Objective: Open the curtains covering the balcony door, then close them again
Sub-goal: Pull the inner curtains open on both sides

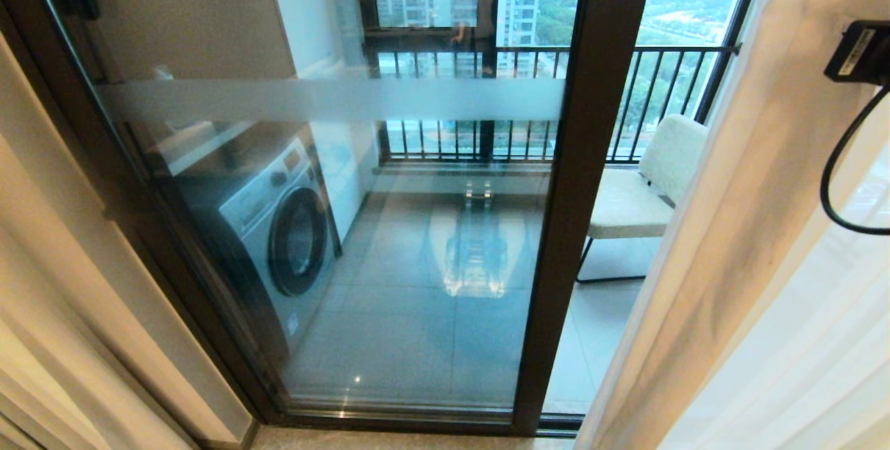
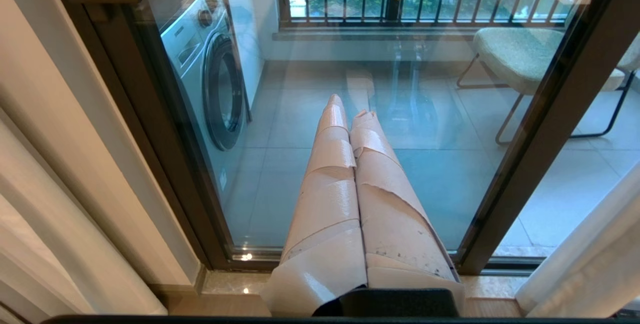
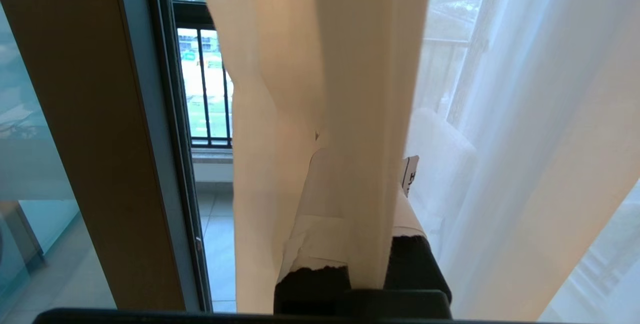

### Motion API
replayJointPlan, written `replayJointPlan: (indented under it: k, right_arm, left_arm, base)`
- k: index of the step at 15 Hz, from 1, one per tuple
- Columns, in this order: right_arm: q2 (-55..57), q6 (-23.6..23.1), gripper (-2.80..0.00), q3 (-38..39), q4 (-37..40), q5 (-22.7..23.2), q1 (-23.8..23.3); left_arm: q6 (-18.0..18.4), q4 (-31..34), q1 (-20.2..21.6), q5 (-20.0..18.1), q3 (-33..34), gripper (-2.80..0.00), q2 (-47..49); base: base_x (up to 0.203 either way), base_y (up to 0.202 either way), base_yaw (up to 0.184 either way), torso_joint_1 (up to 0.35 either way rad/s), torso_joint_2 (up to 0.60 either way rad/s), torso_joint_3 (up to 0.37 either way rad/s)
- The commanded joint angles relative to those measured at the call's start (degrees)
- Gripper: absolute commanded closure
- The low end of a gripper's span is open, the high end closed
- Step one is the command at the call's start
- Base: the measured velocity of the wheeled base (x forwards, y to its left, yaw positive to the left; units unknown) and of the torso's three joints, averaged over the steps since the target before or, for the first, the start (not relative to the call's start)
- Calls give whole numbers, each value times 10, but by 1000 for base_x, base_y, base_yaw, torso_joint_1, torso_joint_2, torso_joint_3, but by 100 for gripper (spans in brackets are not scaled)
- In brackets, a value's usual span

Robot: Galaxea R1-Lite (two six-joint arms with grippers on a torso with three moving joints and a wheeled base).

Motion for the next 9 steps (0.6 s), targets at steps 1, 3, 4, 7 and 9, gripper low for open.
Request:
replayJointPlan:
  k: [1, 3, 4, 7, 9]
  right_arm:
    - [3, -1, 0, 7, -5, 0, 0]
    - [2, 0, 0, 14, -14, 0, 0]
    - [2, 0, 0, 17, -15, 0, 0]
    - [1, 0, 0, 20, -15, 0, 0]
    - [1, 0, 0, 21, -15, 0, 0]
  left_arm:
    - [0, 0, 0, 0, 0, 0, 0]
    - [0, 0, 0, 0, 0, 0, 0]
    - [0, 0, 0, 0, 0, 0, 0]
    - [0, 0, 0, 0, 0, 0, 0]
    - [0, 0, 0, 0, 0, 0, 0]
  base:
    - [0, 0, 0, 0, 0, 0]
    - [0, 0, 0, 0, 0, 0]
    - [0, 0, 0, 0, 0, 0]
    - [1, -133, 9, 4, 1, 0]
    - [0, -191, 2, 0, 0, 3]
